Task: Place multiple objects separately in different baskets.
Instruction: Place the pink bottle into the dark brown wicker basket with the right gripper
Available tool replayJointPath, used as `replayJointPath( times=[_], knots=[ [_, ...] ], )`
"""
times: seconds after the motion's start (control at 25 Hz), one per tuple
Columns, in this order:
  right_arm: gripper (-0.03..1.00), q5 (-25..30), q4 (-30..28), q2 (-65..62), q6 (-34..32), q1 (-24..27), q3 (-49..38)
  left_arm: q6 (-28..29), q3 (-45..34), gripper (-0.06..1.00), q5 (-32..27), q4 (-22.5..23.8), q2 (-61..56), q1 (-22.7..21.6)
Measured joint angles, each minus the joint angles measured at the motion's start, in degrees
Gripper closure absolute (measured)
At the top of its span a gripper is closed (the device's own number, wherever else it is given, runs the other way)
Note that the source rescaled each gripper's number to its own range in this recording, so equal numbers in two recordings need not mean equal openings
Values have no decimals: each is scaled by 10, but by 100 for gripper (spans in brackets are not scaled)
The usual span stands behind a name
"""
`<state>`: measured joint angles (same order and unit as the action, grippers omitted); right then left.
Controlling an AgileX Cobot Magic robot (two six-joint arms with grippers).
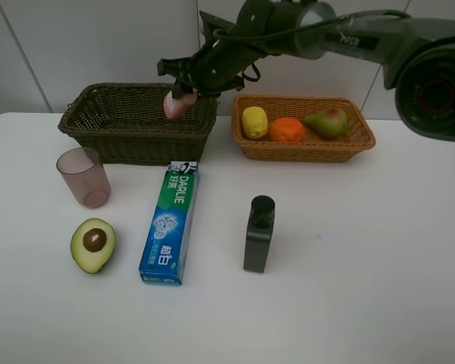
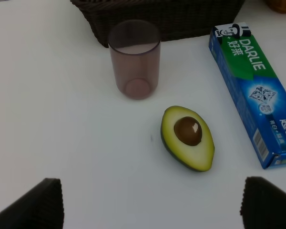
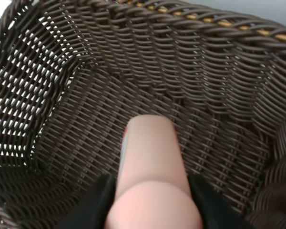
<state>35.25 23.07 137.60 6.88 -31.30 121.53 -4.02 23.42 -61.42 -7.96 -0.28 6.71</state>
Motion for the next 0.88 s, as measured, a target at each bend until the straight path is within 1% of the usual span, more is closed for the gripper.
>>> replayJointPath(
  times=[0.6,0.68,0.72,0.76,0.84,0.88],
  knots=[
    [96,-1,0,0,-2,0,0,0,0,-4,0,0,0,0],
    [94,-2,0,0,-5,0,0,0,0,-4,0,0,0,0],
    [87,-5,0,0,-6,0,0,0,0,-4,0,0,0,0],
    [77,-8,0,0,-7,0,0,0,0,-4,0,0,0,0],
    [51,-12,-7,0,-7,0,0,0,0,-4,0,0,0,0],
    [36,-14,-14,0,-7,0,0,0,0,-4,0,0,0,0]
  ],
)
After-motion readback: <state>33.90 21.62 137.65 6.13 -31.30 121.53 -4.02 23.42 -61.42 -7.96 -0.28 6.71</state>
